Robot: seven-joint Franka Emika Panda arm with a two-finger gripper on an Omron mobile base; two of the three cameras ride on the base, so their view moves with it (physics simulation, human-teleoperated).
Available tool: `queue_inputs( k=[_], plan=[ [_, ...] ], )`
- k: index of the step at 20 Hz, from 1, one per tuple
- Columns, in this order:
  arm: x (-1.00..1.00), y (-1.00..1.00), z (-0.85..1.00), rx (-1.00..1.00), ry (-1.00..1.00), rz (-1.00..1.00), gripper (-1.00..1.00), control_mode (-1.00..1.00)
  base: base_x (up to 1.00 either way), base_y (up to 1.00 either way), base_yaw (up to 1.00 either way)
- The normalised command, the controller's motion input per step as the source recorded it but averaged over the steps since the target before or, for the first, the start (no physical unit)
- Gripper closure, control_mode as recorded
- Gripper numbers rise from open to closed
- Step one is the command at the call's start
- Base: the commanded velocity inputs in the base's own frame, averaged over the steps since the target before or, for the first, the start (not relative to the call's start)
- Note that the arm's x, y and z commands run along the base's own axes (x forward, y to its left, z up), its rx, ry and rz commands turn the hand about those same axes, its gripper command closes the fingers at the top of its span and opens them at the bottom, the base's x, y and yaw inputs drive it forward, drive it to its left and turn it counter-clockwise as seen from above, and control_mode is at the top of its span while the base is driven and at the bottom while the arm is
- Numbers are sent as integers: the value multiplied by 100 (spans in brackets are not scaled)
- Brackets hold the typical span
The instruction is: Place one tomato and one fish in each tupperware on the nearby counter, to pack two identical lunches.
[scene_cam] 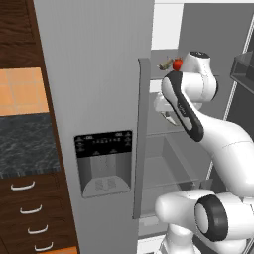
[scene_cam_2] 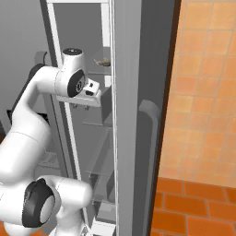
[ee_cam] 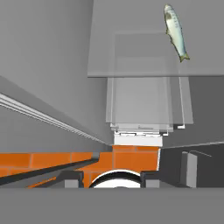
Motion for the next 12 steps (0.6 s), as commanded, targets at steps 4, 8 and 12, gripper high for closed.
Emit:
queue_inputs(
  k=[4,8,12],
  plan=[
    [0,0,2,0,-10,-2,-100,-100,0,0,0],
    [0,-9,27,0,-27,-11,-100,-100,0,0,0],
    [3,-16,34,-1,-36,-20,-100,-100,0,0,0]
  ],
)
